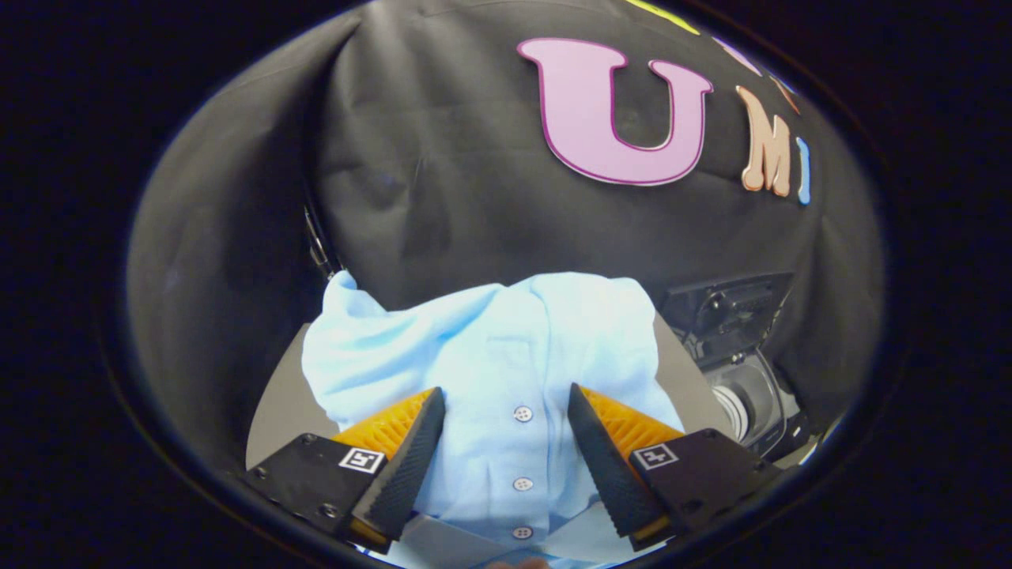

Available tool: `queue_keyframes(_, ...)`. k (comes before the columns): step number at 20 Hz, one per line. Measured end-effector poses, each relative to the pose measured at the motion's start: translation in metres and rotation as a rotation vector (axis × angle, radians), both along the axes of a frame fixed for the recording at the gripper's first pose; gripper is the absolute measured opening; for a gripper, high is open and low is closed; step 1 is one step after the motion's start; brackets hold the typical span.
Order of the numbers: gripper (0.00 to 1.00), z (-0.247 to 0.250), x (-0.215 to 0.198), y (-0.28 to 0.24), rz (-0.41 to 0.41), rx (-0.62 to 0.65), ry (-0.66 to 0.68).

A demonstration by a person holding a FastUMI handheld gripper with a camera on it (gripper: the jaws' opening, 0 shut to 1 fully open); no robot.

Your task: Put the clothes into the washing machine and then close the washing machine lid.

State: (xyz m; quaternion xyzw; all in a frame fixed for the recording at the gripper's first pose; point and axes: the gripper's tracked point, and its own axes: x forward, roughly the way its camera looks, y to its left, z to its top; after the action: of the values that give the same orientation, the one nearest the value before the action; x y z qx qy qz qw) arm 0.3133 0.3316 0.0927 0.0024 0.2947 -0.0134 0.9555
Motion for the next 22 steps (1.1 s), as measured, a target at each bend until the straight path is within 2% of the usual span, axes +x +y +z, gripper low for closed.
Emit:
queue_keyframes(2,0.96,-0.001,0.0,-0.003,-0.045,0.03,-0.001)
queue_keyframes(4,0.77,-0.002,0.001,-0.009,-0.075,-0.008,0.005)
queue_keyframes(8,0.38,-0.001,-0.003,-0.009,-0.04,-0.044,0.025)
queue_keyframes(11,0.38,0.002,-0.02,-0.024,-0.102,-0.055,0.03)
queue_keyframes(12,0.38,0.0,-0.015,-0.025,-0.081,-0.076,0.009)
queue_keyframes(13,0.02,0.003,-0.023,-0.023,-0.055,-0.093,0.015)
queue_keyframes(15,0.02,0.009,-0.028,-0.026,-0.044,-0.064,-0.013)
queue_keyframes(18,0.02,0.029,-0.034,-0.045,-0.073,0.015,-0.107)
queue_keyframes(22,0.02,0.07,-0.054,-0.1,-0.146,-0.061,-0.196)
